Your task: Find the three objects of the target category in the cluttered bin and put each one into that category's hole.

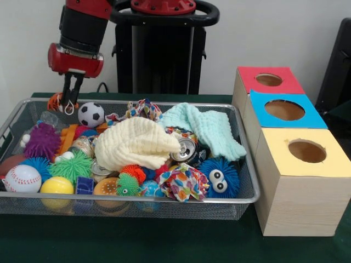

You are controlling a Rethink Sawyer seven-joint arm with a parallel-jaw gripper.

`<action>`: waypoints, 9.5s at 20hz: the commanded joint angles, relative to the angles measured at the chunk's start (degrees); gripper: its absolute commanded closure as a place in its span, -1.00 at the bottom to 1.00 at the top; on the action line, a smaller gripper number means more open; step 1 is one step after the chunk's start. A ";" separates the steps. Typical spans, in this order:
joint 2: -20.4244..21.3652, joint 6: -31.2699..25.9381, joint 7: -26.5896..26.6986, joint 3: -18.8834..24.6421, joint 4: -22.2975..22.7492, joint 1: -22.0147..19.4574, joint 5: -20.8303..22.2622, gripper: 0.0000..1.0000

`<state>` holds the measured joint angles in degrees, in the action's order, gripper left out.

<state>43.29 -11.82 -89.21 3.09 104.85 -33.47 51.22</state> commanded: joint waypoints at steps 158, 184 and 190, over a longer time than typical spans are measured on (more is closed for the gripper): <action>5.84 16.41 -23.64 -15.44 15.87 46.79 -44.25 1.00; 4.25 15.07 -27.46 -17.25 19.44 52.54 -52.04 1.00; 4.98 15.57 -28.28 -16.01 21.16 52.60 -53.64 1.00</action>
<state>48.35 4.49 -102.95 -13.99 122.00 19.74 1.47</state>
